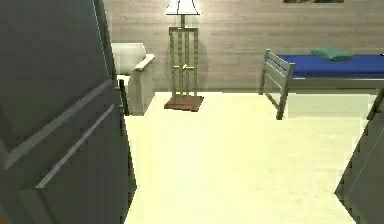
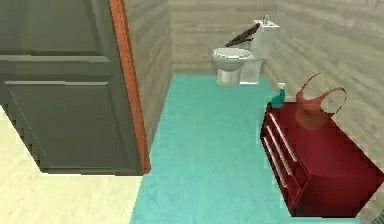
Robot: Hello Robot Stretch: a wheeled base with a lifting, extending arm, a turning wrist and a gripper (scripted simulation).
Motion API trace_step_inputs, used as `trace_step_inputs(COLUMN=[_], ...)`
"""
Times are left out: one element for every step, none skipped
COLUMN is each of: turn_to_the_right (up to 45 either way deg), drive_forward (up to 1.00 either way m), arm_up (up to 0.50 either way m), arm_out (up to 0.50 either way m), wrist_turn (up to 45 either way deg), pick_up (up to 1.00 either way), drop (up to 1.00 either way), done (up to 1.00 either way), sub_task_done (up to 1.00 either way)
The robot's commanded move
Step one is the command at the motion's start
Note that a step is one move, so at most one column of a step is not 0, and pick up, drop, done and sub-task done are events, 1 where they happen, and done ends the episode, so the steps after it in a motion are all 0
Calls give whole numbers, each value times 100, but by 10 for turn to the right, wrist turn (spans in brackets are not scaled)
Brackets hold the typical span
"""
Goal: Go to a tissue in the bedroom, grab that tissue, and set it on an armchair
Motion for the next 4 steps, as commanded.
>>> trace_step_inputs(turn_to_the_right=[0, 0, -90, 0], drive_forward=[100, 55, 0, 40], arm_up=[0, 0, 0, 0], arm_out=[0, 0, 0, 0], wrist_turn=[0, 0, 0, 0], pick_up=[0, 0, 0, 0], drop=[0, 0, 0, 0], done=[0, 0, 0, 0], sub_task_done=[0, 0, 0, 0])
